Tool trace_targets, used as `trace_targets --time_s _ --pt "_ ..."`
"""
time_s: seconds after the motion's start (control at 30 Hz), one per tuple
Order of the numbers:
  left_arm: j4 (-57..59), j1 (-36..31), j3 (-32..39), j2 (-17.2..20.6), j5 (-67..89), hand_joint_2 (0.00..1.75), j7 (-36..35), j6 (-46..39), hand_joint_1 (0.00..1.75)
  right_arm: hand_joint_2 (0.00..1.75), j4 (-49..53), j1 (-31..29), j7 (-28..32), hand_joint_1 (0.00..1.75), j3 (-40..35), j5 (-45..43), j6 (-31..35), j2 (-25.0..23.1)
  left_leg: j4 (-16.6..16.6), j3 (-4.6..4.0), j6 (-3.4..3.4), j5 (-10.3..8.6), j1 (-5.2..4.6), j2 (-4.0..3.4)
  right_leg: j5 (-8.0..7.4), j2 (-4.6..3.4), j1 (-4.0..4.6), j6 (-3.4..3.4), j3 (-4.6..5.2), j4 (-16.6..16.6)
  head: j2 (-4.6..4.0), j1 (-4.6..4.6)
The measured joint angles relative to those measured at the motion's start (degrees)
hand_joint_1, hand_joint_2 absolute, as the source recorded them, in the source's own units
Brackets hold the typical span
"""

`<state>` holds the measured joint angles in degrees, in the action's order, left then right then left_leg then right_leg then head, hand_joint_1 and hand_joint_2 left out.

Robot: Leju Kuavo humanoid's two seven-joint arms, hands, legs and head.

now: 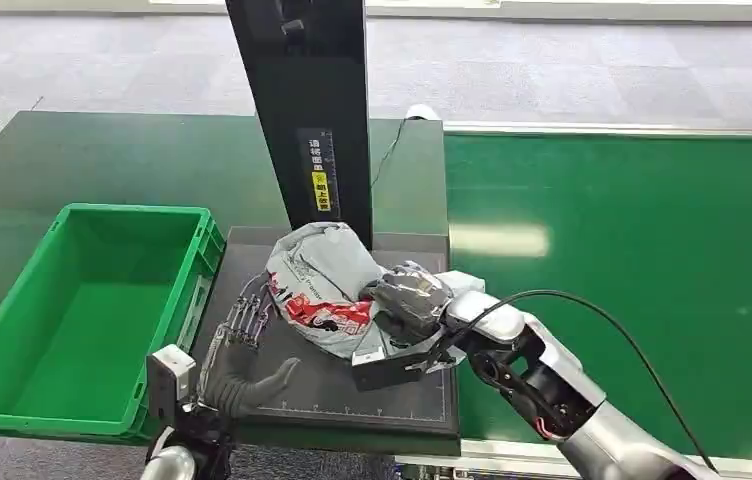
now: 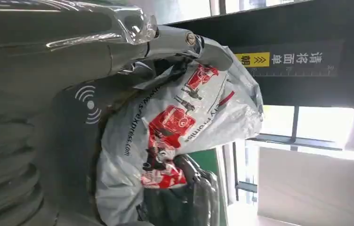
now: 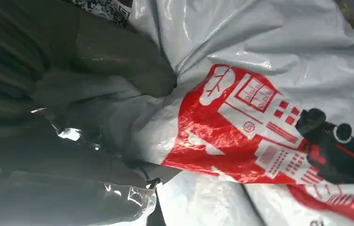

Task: Moved the parcel from conveyor to table for the left to box.

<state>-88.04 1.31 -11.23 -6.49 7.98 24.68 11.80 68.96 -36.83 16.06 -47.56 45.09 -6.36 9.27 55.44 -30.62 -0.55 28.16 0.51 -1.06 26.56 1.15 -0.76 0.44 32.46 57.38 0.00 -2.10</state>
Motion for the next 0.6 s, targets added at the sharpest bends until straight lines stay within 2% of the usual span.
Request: trace_targets --time_s 0.37,0.5,0.6 --pt "0.2 0.1 -0.1 0.0 0.0 1.75 0.0 0.0 0.00 1.75 -3.7 -1.3 0.1 1.75 -2.1 0.0 0.5 -1.3 0.0 -0.01 0.01 0.01 -0.02 0.00 0.00 -0.02 -0.02 0.00 0.01 0.0 0.00 0.02" --pt "0.5 -0.3 -0.1 0.0 0.0 1.75 0.2 0.0 0.00 1.75 -5.8 -2.3 2.5 1.75 -3.5 2.4 4.7 -3.0 0.0 0.00 0.00 0.01 0.01 -0.08 0.00 -0.05 0.01 0.00 0.01 0.0 0.00 0.02" --pt "1.0 -1.1 0.0 0.0 -0.9 1.75 0.5 -0.1 0.00 1.75 -9.4 -3.6 4.6 1.75 -5.5 3.6 7.0 -6.2 0.0 0.02 -0.01 -0.01 0.05 -0.04 0.00 -0.05 0.05 -0.01 0.01 0.0 0.00 0.02"
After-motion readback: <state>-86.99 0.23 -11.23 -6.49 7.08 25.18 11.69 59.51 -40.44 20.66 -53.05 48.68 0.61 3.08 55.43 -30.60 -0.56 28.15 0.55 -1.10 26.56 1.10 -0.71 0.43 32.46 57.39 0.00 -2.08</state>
